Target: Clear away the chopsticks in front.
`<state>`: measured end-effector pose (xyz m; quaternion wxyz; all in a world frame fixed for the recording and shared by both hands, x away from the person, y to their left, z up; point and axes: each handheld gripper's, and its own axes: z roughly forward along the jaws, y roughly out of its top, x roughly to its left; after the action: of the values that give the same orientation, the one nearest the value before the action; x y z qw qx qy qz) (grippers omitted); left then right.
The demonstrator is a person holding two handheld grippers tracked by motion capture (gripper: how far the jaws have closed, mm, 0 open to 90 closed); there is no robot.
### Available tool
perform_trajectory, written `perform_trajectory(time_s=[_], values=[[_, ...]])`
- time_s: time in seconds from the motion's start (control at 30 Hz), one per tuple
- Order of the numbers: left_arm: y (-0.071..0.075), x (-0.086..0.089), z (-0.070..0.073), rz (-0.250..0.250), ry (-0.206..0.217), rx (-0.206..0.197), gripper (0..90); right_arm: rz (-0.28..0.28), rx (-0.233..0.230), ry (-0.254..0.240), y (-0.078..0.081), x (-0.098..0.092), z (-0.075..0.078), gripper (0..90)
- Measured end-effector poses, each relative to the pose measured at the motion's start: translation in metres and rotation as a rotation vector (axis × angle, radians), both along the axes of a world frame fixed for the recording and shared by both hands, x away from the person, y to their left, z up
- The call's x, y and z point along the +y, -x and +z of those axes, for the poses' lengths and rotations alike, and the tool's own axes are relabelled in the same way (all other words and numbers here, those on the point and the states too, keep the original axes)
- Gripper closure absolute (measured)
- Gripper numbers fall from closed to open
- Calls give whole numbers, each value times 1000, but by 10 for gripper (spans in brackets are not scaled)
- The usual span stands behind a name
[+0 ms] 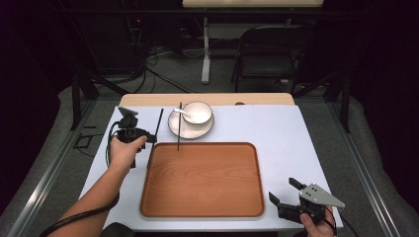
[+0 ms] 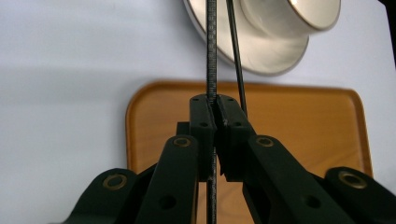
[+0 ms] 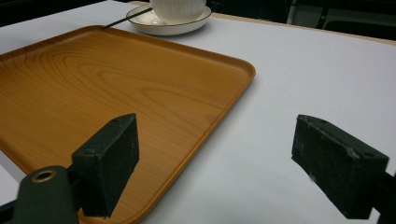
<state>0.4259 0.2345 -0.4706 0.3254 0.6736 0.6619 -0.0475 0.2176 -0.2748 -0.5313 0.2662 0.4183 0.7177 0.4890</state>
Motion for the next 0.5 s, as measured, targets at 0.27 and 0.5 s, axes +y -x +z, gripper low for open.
perform_trajectory(time_s=[0.27, 0.5], values=[[46, 6, -3, -43, -28, 4, 858, -3, -2, 3, 0, 0, 0, 144], [77, 5, -16, -76, -48, 21, 858, -7, 0, 0, 0, 0, 0, 144]])
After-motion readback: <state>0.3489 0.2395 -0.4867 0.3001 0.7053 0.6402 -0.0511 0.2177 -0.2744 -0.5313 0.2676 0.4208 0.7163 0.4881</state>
